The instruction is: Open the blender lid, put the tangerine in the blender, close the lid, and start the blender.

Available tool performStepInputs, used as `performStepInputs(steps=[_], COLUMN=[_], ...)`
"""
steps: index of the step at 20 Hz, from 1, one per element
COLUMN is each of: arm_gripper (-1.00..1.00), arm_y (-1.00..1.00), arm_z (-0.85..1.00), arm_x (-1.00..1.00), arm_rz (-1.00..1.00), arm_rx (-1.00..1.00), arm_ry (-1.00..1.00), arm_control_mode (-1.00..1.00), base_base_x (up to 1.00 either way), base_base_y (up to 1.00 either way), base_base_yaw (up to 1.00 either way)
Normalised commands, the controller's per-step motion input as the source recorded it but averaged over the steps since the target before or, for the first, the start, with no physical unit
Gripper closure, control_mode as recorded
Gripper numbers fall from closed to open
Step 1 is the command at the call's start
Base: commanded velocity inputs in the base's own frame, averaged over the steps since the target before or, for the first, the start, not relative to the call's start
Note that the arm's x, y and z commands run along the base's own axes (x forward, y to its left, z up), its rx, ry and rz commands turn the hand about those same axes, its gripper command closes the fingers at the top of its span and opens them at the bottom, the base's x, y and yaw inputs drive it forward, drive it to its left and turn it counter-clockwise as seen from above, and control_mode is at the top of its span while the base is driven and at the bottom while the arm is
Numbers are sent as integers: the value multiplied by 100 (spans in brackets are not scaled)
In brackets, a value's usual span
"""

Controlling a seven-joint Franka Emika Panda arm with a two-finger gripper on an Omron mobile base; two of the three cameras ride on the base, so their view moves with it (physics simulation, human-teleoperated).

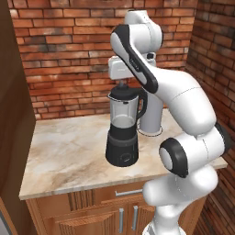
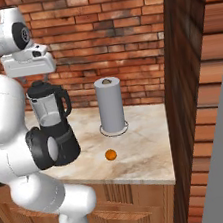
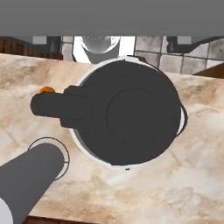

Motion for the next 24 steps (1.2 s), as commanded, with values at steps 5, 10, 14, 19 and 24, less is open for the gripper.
performStepInputs(steps=[5,10,14,19,24], arm_gripper=[-100,-100,-100,-100,-100], arm_y=[19,6,7,0,0], arm_z=[-12,-4,-8,-11,-8], arm_x=[13,28,25,1,0], arm_rz=[1,0,0,1,1], arm_rx=[0,0,0,0,0], arm_ry=[0,0,1,0,0], arm_control_mode=[-100,-100,-100,-100,-100], base_base_x=[0,0,0,0,0], base_base_y=[0,0,0,0,0], base_base_yaw=[0,0,0,0,0])
